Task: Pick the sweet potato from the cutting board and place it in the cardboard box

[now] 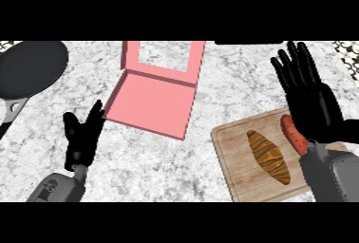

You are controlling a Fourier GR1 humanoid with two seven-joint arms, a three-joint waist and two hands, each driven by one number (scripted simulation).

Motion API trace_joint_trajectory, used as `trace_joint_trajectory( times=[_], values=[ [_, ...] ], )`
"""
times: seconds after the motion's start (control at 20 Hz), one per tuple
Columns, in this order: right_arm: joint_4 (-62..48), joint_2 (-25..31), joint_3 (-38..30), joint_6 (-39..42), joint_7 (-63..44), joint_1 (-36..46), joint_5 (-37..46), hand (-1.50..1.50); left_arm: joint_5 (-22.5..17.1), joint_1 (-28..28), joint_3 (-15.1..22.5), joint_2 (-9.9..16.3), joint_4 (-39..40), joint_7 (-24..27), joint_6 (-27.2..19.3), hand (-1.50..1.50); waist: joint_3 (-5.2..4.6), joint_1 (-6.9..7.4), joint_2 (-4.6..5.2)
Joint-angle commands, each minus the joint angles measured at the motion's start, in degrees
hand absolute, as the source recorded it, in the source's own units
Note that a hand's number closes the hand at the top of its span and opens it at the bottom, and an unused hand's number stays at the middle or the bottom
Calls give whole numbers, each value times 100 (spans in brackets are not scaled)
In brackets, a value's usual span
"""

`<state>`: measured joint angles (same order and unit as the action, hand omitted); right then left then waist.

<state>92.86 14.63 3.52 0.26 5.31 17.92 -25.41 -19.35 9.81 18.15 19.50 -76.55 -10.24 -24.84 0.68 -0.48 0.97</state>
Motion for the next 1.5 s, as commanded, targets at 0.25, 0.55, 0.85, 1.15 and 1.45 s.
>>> trace_joint_trajectory(
  times=[0.25,0.55,0.85,1.15,1.45],
  values=[
    [-1334,1066,-811,1800,325,737,-628,-150,969,2,-170,1125,-256,930,269,0,-56,198,-55],
    [-2707,1185,-1261,461,1012,57,696,-150,913,-645,24,979,-856,839,256,0,-53,196,-75],
    [-3274,2250,-942,1521,1557,447,1519,-150,837,-747,-300,1017,-719,1108,552,0,-67,151,-71],
    [-3136,3458,-187,2108,1511,427,2765,-150,1020,-798,-137,940,-886,936,408,0,-70,159,-81],
    [-2492,3983,832,3103,853,611,3555,-150,1188,-840,29,780,-897,766,294,0,-76,135,-103]
  ],
)
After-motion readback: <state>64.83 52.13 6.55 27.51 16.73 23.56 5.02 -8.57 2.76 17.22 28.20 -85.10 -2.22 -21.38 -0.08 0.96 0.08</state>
